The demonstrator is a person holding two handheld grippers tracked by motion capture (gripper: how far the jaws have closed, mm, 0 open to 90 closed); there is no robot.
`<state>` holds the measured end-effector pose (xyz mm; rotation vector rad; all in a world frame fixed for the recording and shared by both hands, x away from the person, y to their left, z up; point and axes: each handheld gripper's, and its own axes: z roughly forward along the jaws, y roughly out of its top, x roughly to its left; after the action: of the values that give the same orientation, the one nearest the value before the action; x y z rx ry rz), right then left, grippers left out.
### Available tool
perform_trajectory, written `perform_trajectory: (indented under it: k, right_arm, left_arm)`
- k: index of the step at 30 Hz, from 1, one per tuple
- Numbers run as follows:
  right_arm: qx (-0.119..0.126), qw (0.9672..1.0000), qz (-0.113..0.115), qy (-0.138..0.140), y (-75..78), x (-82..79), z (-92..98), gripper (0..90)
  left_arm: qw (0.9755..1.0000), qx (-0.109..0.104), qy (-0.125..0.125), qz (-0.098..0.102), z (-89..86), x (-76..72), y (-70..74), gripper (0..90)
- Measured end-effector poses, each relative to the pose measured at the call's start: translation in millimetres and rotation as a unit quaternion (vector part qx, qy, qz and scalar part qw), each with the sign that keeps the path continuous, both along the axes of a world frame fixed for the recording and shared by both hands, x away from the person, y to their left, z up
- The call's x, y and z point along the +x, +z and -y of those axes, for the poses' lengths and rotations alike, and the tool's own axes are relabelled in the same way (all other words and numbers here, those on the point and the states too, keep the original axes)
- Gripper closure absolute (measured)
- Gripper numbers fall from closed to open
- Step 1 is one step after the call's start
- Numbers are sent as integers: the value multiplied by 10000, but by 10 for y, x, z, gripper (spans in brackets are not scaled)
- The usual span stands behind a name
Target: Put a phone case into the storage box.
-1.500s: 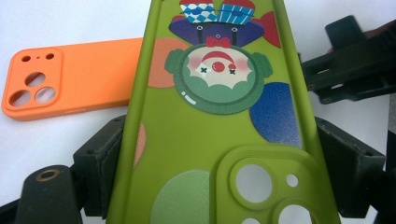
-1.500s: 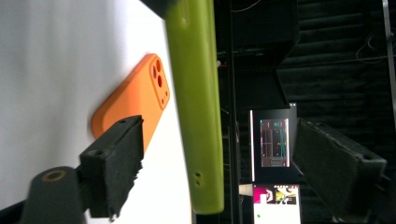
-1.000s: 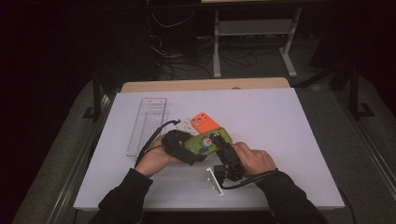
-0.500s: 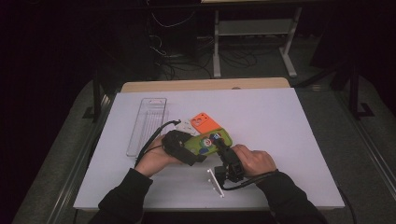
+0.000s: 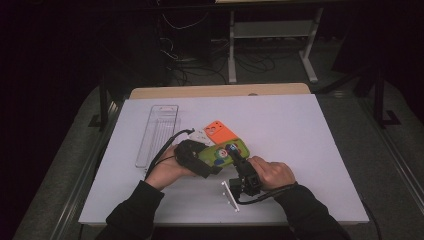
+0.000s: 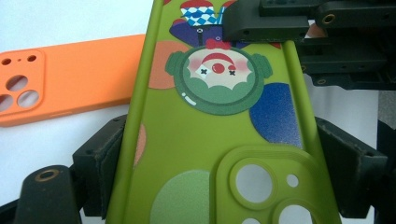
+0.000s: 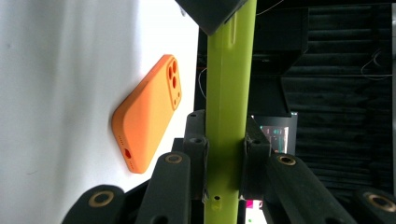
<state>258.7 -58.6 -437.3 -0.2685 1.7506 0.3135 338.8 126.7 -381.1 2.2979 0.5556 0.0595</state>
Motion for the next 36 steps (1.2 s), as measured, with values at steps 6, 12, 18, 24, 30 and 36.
perform_trajectory:
  k: [6, 12, 18, 24, 30, 36]
  right_arm:
    - [52, 10000, -45, 20, 32, -8, 17, 756]
    - [239, 9997, -54, -71, 52, 28, 65, 756]
    - [567, 9975, -355, -212, 114, 60, 127, 755]
    - [1020, 9888, -977, -472, 154, 96, 210, 755]
    - [1588, 9750, -1461, -530, 232, 166, 297, 755]
    - [2212, 9518, -2006, -705, 278, 177, 337, 755]
  left_arm:
    - [9998, -143, -7, 123, -15, -10, 9, 129]
    - [9996, -275, -74, 64, -45, -5, 24, 11]
    - [9992, -316, -58, 228, -88, 5, 30, 0]
    - [9994, -245, -26, 251, -114, 28, 38, 0]
    - [9993, -283, 24, 240, -129, 30, 46, 0]
    - [9989, -343, 157, 263, -126, 31, 40, 0]
